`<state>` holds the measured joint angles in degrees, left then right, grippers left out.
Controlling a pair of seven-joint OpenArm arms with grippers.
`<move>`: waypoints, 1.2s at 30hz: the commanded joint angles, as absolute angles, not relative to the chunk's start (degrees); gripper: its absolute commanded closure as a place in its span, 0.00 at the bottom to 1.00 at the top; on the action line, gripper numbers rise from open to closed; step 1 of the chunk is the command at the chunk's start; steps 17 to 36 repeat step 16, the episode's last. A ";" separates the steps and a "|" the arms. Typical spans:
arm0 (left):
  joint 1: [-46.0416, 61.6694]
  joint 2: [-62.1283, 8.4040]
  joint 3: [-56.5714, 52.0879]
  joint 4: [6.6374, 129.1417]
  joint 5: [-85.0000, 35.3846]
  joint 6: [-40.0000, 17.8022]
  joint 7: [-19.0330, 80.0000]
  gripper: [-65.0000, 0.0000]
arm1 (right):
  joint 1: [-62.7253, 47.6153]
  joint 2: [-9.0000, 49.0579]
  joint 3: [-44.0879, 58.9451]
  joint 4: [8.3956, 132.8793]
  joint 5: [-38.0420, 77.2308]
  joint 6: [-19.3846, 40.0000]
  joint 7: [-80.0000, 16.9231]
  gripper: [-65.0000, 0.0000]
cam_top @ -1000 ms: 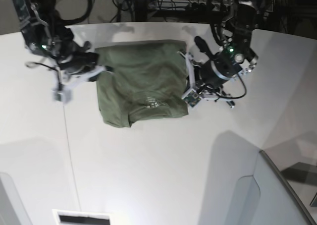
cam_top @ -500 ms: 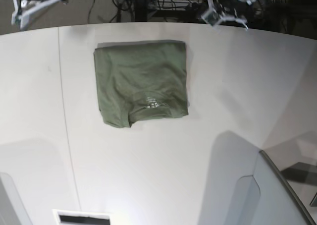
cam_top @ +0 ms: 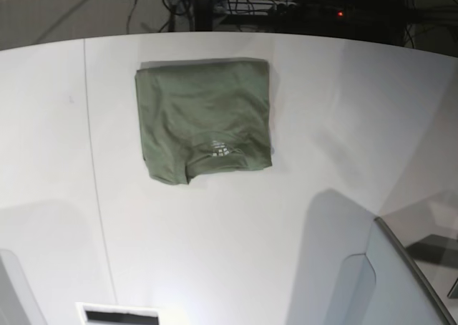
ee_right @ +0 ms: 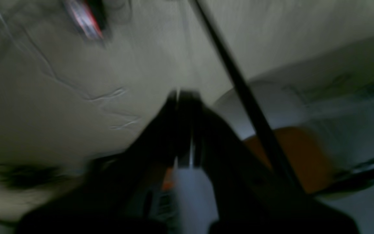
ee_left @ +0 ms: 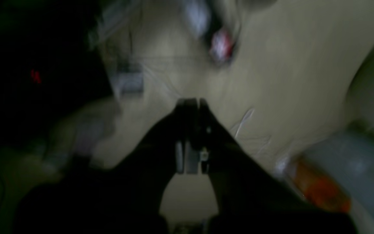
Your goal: Layout the t-shirt on the table in an organized manner, then fold the t-shirt properly
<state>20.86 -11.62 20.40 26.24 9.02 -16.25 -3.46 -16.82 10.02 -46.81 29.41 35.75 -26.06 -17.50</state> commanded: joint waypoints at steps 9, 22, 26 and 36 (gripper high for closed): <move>12.88 -12.79 25.19 0.57 8.92 -16.04 -25.98 1.00 | -15.78 2.42 -62.11 1.19 35.82 -26.95 22.90 0.99; 12.79 -13.32 23.69 4.09 9.36 -16.04 -25.98 1.00 | -15.87 3.12 -52.79 4.26 35.82 -26.95 21.67 1.00; 12.79 -13.32 23.69 4.09 9.36 -16.04 -25.98 1.00 | -15.87 3.12 -52.79 4.26 35.82 -26.95 21.67 1.00; 12.79 -13.32 23.69 4.09 9.36 -16.04 -25.98 1.00 | -15.87 3.12 -52.79 4.26 35.82 -26.95 21.67 1.00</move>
